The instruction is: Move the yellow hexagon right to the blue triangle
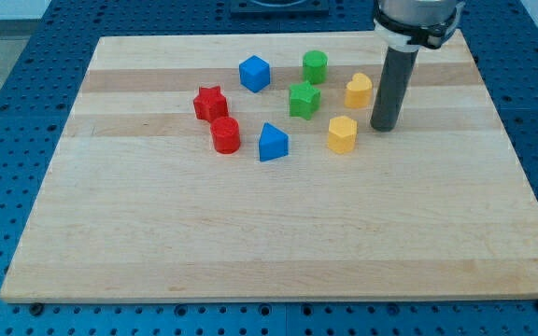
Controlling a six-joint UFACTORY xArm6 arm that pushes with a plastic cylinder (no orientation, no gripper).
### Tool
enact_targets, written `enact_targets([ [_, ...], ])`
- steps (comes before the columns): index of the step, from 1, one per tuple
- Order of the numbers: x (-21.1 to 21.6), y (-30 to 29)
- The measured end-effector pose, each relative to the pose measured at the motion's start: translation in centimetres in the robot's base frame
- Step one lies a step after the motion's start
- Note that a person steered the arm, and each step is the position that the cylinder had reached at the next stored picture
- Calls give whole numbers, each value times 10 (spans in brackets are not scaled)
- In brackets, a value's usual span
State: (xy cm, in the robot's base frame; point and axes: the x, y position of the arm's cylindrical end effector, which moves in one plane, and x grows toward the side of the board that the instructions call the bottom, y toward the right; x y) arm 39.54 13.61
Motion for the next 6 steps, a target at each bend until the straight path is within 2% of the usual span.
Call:
enact_targets([
  [1,0,-2],
  [3,-4,-95],
  [6,-1,-132],
])
